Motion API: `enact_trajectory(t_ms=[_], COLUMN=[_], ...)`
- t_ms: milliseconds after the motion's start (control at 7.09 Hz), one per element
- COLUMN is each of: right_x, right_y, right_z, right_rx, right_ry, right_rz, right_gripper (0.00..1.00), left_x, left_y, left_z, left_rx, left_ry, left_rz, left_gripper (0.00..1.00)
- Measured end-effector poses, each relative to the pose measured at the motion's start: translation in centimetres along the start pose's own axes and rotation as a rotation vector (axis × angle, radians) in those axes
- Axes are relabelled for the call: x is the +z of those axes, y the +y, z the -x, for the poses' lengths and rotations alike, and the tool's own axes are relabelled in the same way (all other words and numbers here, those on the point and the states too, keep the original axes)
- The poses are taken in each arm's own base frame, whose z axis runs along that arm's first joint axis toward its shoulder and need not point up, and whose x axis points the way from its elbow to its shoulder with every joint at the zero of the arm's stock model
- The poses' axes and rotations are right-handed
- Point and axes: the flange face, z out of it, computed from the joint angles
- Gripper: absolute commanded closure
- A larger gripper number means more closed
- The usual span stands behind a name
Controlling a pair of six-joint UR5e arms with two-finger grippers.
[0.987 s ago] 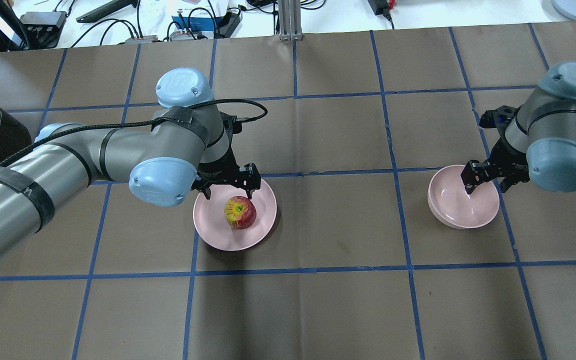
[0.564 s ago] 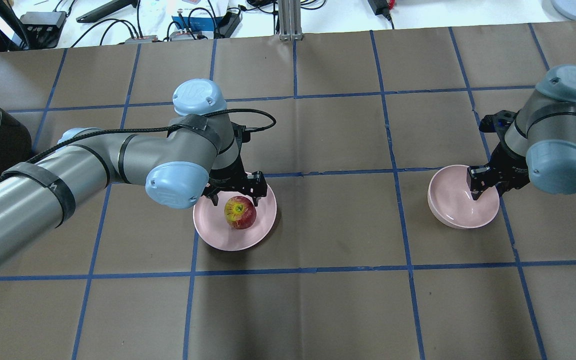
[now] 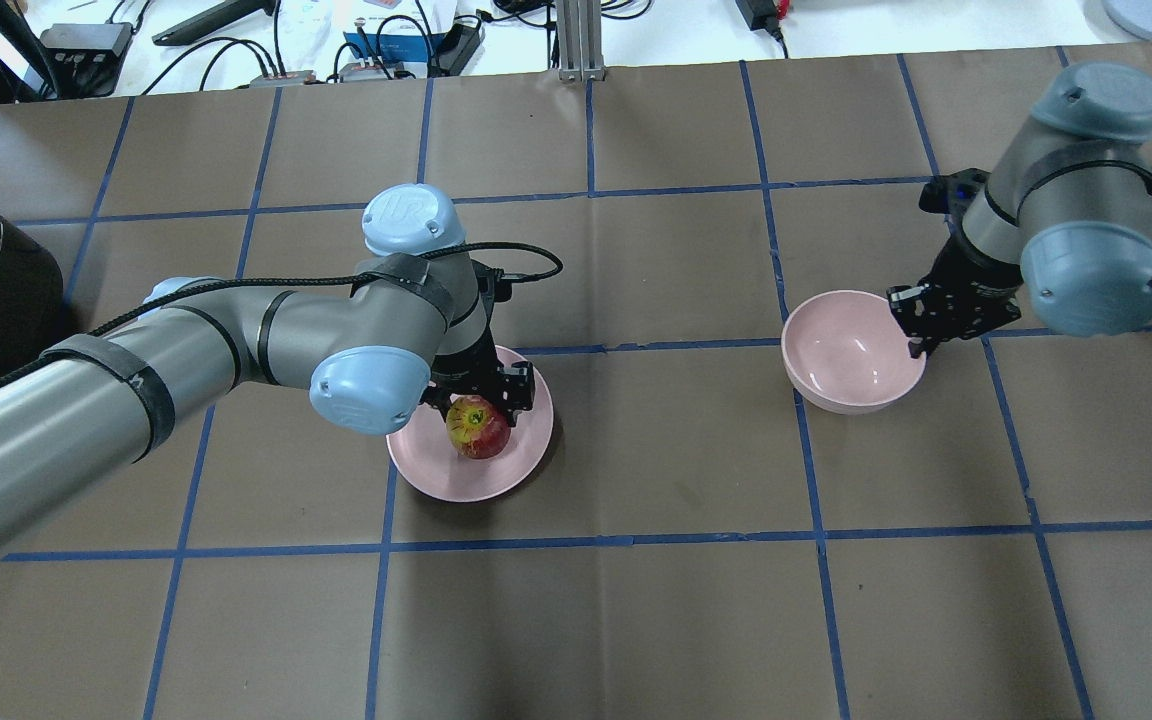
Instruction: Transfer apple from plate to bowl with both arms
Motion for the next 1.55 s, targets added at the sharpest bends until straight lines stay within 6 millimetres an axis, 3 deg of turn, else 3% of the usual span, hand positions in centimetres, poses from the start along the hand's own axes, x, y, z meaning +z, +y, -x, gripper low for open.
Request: enact_trajectory(t_ms=[282, 564, 846, 1269, 1551], right_x=[-0.4, 1.3, 2.4, 1.1, -3.3], right_y=[0.2, 0.7, 1.6, 1.4, -0.7], right_z=[7.1, 9.6, 11.1, 12.0, 11.4], right_rx=[0.021, 0.04, 0.059, 0.132, 0.142], right_ry=[-0.047, -0.057, -0.051, -0.046, -0.025], right_rz=[-0.019, 0.017, 0.046, 0.001, -0.068], right_gripper=[1.0, 0.94, 0.0, 0.0, 0.0], left_x=[-0.4, -1.9, -4.9, -8.6, -8.9], left_y=[-0.1, -0.4, -1.5, -2.8, -3.0], left_z=[0.0, -0.1, -0.3, -1.1, -2.2], left_rx=[0.003, -0.007, -0.031, -0.087, -0.146], left_ry=[-0.001, 0.002, 0.004, 0.01, 0.018], left_rz=[-0.013, -0.038, -0.062, -0.055, -0.053], left_gripper=[0.49, 0.49, 0.49, 0.49, 0.49])
